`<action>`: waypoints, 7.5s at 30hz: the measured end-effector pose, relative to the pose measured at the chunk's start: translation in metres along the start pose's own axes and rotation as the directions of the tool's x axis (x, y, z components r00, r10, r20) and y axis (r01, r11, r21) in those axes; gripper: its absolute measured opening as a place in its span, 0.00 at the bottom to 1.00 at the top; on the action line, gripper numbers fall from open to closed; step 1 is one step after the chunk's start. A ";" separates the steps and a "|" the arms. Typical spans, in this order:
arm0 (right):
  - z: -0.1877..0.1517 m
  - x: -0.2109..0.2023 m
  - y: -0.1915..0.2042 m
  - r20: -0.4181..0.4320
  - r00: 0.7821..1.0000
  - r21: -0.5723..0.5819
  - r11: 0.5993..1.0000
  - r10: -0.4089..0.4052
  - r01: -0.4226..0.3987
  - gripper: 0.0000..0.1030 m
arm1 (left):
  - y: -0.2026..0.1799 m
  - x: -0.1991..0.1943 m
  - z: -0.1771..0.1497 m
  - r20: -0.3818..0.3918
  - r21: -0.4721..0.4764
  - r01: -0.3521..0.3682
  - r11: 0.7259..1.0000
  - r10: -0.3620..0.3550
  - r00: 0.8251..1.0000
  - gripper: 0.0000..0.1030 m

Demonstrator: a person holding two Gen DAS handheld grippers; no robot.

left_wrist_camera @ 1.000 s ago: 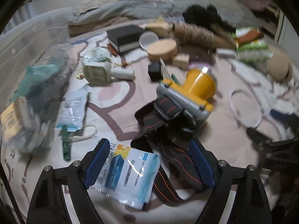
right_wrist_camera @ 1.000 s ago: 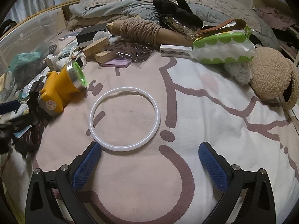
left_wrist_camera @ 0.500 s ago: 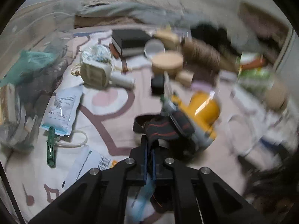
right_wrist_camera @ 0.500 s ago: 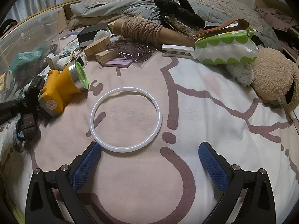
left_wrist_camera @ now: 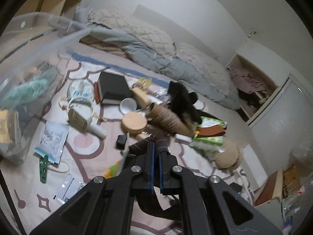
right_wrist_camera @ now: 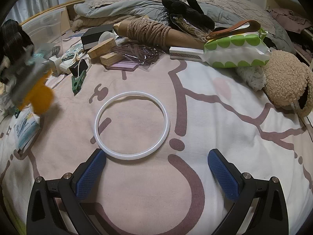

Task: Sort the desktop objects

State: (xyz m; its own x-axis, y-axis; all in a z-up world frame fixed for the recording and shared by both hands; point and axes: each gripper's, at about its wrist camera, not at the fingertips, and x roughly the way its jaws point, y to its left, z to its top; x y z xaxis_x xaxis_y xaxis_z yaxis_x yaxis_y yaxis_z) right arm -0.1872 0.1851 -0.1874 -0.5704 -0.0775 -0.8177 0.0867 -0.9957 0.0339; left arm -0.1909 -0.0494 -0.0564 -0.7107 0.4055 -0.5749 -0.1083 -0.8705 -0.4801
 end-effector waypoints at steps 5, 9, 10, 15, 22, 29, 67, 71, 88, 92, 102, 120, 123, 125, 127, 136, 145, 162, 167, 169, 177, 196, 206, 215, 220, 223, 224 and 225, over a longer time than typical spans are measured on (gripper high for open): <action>0.001 0.000 0.001 -0.003 1.000 -0.002 1.000 0.005 -0.005 1.00 | -0.015 -0.019 -0.002 -0.006 0.018 0.070 0.997 -0.070 0.998 0.04; 0.002 -0.003 -0.003 -0.014 1.000 -0.011 1.000 0.025 -0.025 1.00 | -0.022 -0.024 -0.013 -0.051 -0.005 0.152 0.988 -0.152 0.987 0.04; 0.002 -0.006 -0.007 -0.016 1.000 -0.005 1.000 0.026 -0.026 1.00 | -0.021 -0.024 -0.017 -0.063 -0.017 0.166 0.986 -0.167 0.984 0.04; 0.003 -0.016 -0.036 -0.017 1.000 0.093 0.996 0.009 -0.007 1.00 | 0.000 -0.006 -0.048 -0.167 -0.104 0.149 0.983 -0.164 0.972 0.04; 0.004 -0.014 -0.052 -0.027 0.999 0.161 0.987 0.024 -0.019 1.00 | 0.026 -0.004 -0.065 -0.163 -0.120 0.035 0.992 -0.054 0.985 0.04; 0.007 -0.026 -0.044 0.035 0.996 0.128 0.988 0.080 -0.084 1.00 | 0.002 0.012 -0.076 -0.172 0.057 -0.028 0.998 0.037 0.984 0.04; 0.006 -0.027 -0.022 0.038 0.974 0.062 0.972 0.225 -0.227 1.00 | -0.003 0.019 -0.110 -0.265 0.316 -0.121 0.941 0.210 0.941 0.61; 0.006 -0.028 -0.025 0.042 0.973 0.072 0.971 0.225 -0.228 1.00 | -0.006 0.032 -0.116 -0.261 0.397 -0.173 0.901 0.292 0.920 0.61; 0.008 -0.018 -0.029 0.017 0.977 0.083 0.974 0.212 -0.213 1.00 | 0.009 0.064 -0.123 -0.254 0.454 -0.207 0.866 0.349 0.902 0.48; 0.010 -0.012 -0.023 0.011 0.981 0.043 0.980 0.196 -0.196 1.00 | 0.013 0.070 -0.124 -0.244 0.444 -0.221 0.868 0.354 0.903 0.45; 0.022 0.005 -0.006 -0.006 0.986 -0.060 0.984 0.169 -0.169 1.00 | 0.024 0.064 -0.121 -0.231 0.354 -0.198 0.914 0.290 0.929 0.42; 0.029 0.021 0.006 -0.060 0.985 -0.149 0.974 0.163 -0.171 1.00 | 0.022 0.071 -0.107 -0.343 0.326 -0.188 0.926 0.301 0.890 0.54; 0.031 0.024 0.005 -0.071 0.983 -0.148 0.973 0.170 -0.179 1.00 | 0.017 0.073 -0.103 -0.329 0.365 -0.204 0.908 0.330 0.885 0.54; 0.032 0.025 0.006 -0.074 0.983 -0.149 0.972 0.170 -0.180 1.00 | 0.015 0.073 -0.103 -0.319 0.374 -0.200 0.906 0.328 0.889 0.52; 0.032 0.025 0.007 -0.073 0.983 -0.151 0.972 0.168 -0.177 1.00 | 0.013 0.072 -0.104 -0.312 0.377 -0.184 0.908 0.312 0.898 0.44; 0.034 0.023 0.004 -0.045 0.984 -0.117 0.977 0.173 -0.177 0.94 | 0.018 0.065 -0.103 -0.247 0.309 -0.166 0.937 0.247 0.937 0.41; 0.035 0.017 0.001 -0.015 0.985 -0.088 0.981 0.171 -0.172 0.82 | 0.029 0.054 -0.103 -0.218 0.205 -0.145 0.968 0.189 0.957 0.39; 0.032 0.012 -0.005 -0.004 0.984 -0.038 0.984 0.176 -0.176 0.82 | 0.040 0.034 -0.098 -0.152 0.090 -0.135 0.987 0.148 0.977 0.39; 0.032 0.012 -0.005 -0.004 0.984 -0.036 0.983 0.178 -0.178 0.82 | 0.046 0.038 -0.096 -0.127 0.016 -0.129 0.991 0.130 0.983 0.39; 0.032 0.012 -0.004 -0.004 0.983 -0.034 0.983 0.181 -0.181 0.82 | 0.048 0.038 -0.094 -0.125 -0.016 -0.109 0.994 0.106 0.986 0.38; 0.033 0.006 -0.012 0.013 0.977 0.007 0.977 0.211 -0.211 0.82 | 0.057 0.022 -0.088 -0.084 -0.150 -0.010 0.989 -0.002 0.996 0.38; 0.030 -0.044 -0.027 0.121 0.952 0.103 0.951 0.280 -0.293 0.82 | 0.043 -0.051 -0.042 0.129 -0.208 0.166 0.964 -0.141 0.982 0.38; 0.049 -0.086 -0.013 0.207 0.933 0.069 0.947 0.293 -0.313 0.82 | 0.028 -0.084 0.003 0.207 -0.136 0.185 0.973 -0.155 0.966 0.38; 0.063 -0.112 0.000 0.240 0.916 0.045 0.940 0.320 -0.339 0.82 | 0.021 -0.099 0.034 0.250 -0.120 0.216 0.969 -0.181 0.951 0.38; 0.075 -0.127 0.008 0.249 0.905 0.022 0.932 0.345 -0.362 0.82 | 0.029 -0.114 0.056 0.297 -0.130 0.212 0.969 -0.166 0.941 0.38; 0.081 -0.135 0.013 0.244 0.899 0.004 0.927 0.363 -0.375 0.82 | 0.037 -0.127 0.074 0.324 -0.122 0.178 0.976 -0.130 0.937 0.38; 0.083 -0.137 0.015 0.244 0.896 0.000 0.923 0.372 -0.384 0.82 | 0.039 -0.132 0.081 0.333 -0.116 0.164 0.980 -0.117 0.936 0.38; 0.085 -0.140 0.017 0.243 0.891 -0.007 0.920 0.383 -0.393 0.82 | 0.043 -0.137 0.090 0.345 -0.109 0.147 0.983 -0.101 0.933 0.38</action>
State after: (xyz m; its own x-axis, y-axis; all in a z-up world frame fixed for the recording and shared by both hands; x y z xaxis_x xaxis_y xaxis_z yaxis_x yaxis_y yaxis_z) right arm -0.1752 0.1749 -0.0242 -0.6737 -0.4627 -0.5763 0.3095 -0.8847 0.3486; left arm -0.1602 -0.1677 0.0614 -0.8921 0.3701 -0.2592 -0.1349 -0.7657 -0.6289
